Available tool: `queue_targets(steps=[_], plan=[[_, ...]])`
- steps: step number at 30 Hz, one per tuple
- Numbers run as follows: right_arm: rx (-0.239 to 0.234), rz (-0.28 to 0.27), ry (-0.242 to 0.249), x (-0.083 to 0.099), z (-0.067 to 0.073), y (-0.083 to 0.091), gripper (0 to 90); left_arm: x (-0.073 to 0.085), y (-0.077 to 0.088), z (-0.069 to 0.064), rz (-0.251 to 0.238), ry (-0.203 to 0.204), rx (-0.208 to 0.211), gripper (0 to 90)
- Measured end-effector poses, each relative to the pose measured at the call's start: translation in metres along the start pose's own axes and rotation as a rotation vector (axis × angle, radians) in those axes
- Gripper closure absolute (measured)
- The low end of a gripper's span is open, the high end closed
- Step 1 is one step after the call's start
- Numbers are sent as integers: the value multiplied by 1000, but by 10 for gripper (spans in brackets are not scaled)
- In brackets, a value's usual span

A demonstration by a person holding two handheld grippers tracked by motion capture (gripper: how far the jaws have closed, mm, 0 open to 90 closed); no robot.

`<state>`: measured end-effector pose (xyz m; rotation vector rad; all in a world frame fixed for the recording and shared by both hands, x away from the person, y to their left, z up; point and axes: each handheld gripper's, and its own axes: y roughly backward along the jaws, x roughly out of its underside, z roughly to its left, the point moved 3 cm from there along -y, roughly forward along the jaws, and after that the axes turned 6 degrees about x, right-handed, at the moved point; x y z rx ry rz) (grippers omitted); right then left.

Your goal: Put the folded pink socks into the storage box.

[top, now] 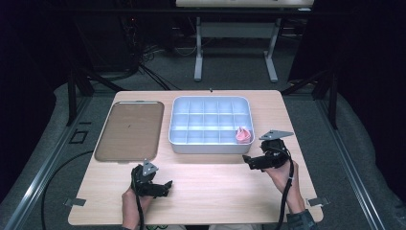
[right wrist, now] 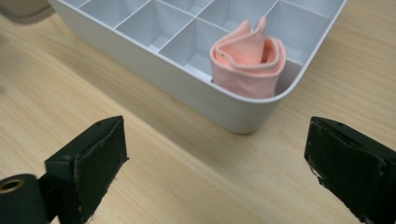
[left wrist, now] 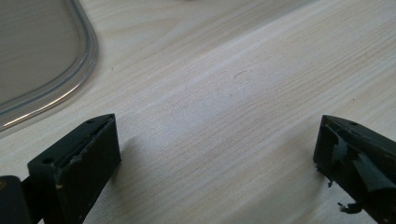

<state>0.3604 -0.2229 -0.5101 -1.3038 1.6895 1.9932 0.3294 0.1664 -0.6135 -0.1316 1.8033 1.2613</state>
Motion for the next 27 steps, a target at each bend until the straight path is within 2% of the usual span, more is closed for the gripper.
queue_targets(steps=[4, 8, 19, 27], plan=[[5, -3, 4, 14, 4, 0, 0, 0, 0, 0, 0, 0, 0, 5], [15, 22, 12, 31, 5, -1, 0, 0, 0, 0, 1, -3, 0, 6], [36, 44, -32, 81, 2, -17, 0, 0, 0, 0, 0, 0, 0, 6], [46, 42, -77, 106, -6, -18, 0, 0, 0, 0, 0, 0, 0, 5]])
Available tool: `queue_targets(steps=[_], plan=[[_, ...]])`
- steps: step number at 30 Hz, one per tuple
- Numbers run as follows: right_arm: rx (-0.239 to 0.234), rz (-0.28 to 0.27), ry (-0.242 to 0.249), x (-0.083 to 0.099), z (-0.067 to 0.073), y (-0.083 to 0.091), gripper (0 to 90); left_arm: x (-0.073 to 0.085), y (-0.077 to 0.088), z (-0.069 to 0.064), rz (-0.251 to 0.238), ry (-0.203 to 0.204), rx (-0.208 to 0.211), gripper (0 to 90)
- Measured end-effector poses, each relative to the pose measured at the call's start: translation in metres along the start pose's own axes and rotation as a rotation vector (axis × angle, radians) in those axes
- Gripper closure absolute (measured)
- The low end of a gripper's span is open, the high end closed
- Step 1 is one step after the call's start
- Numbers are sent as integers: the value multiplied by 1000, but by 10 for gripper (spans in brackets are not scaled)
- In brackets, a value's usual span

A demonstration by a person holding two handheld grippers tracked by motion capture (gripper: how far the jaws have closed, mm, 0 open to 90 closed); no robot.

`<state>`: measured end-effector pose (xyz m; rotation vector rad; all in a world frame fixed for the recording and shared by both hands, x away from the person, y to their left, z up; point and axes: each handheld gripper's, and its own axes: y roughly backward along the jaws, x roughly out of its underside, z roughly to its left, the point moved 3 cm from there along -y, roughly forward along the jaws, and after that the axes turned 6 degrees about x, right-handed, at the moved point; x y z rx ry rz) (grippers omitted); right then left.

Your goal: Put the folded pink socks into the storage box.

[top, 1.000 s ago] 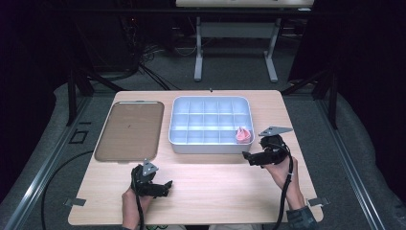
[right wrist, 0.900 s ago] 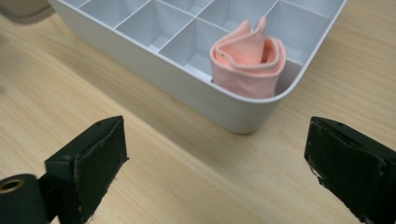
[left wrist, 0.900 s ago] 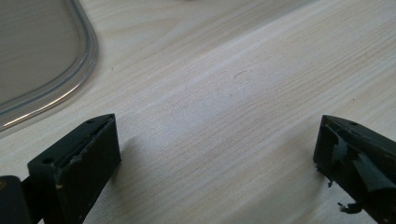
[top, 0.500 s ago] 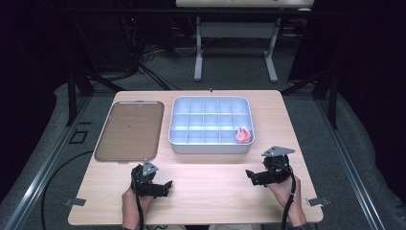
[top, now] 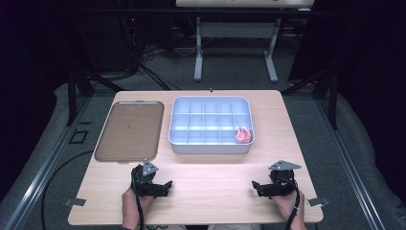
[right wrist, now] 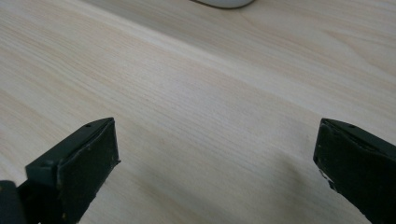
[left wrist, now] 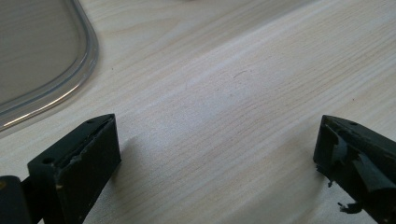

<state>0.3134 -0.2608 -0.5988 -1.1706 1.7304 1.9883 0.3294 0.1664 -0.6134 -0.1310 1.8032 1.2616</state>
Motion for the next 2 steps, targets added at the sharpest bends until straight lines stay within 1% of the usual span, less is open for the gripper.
queue_targets(steps=[2], plan=[[5, -2, -14, 3, -3, 1, 0, 0, 0, 0, 0, 0, 0, 5]])
